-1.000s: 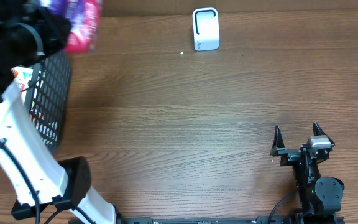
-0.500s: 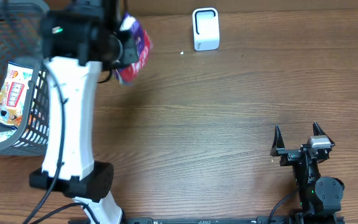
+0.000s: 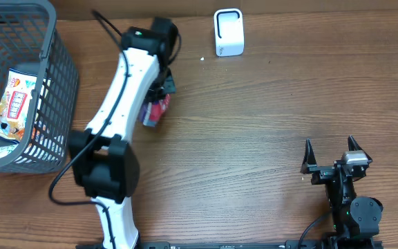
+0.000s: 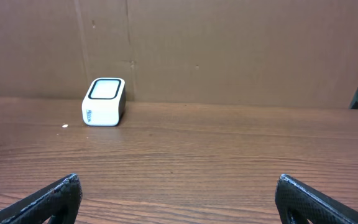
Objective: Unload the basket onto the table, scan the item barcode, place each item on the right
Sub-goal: 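Lift the purple pack out and carry it toward the white scanner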
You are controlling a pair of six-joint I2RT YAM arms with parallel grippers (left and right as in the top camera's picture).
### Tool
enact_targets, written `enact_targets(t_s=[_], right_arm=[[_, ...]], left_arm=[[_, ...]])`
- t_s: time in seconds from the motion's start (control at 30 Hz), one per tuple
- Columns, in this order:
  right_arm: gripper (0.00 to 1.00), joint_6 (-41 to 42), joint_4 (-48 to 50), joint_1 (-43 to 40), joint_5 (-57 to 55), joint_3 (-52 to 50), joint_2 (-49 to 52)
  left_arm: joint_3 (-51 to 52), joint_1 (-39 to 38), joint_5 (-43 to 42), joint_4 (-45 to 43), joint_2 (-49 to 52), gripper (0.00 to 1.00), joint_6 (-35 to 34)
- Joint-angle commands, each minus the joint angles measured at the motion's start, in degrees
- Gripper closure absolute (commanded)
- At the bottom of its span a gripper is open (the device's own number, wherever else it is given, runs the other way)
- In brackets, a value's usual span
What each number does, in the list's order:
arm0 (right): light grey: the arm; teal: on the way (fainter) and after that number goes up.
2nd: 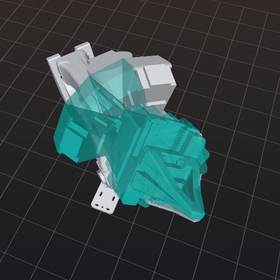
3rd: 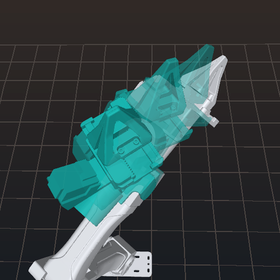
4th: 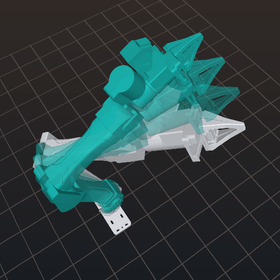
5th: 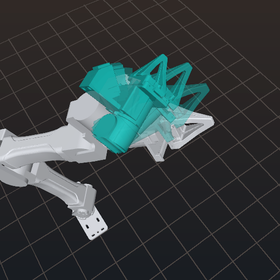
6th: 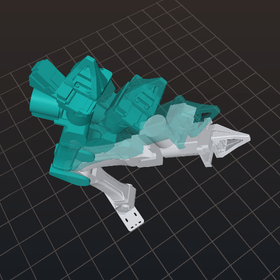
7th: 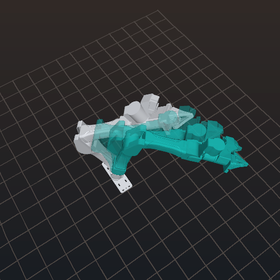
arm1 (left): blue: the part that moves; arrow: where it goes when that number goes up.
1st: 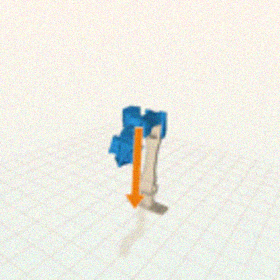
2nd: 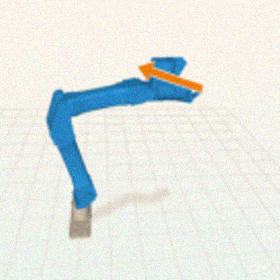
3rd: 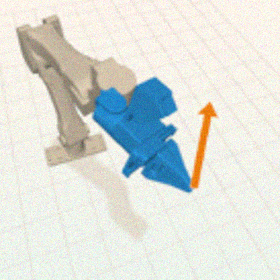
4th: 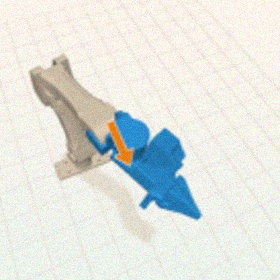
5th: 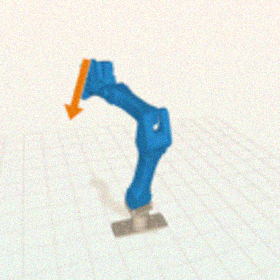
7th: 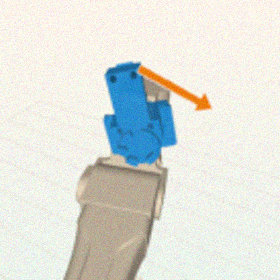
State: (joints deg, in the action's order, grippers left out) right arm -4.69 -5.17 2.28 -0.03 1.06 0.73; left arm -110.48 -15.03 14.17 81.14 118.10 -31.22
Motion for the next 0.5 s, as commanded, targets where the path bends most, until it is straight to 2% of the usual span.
enact_targets(t_s=[0.0,0.27,0.33,0.47], right_arm=[[0.0,0.3,0.4,0.0,-0.3,-0.6,-0.6],[0.0,0.3,0.4,0.0,-0.3,-0.6,-0.6],[0.0,0.3,0.4,0.0,-0.3,-0.6,-0.6],[0.0,0.3,0.4,0.0,-0.3,-0.6,-0.6]], left_arm=[[0.1,-2.7,0.8,-0.2,3.0,0.93,-1.2],[0.1,-7.2,-2.1,0.2,5.9,0.67,-0.4],[-0.6,-7.8,-3.5,1.1,5.8,0.64,-0.2],[-4.0,-8.0,-8.3,4.2,5.8,0.66,1.7]])
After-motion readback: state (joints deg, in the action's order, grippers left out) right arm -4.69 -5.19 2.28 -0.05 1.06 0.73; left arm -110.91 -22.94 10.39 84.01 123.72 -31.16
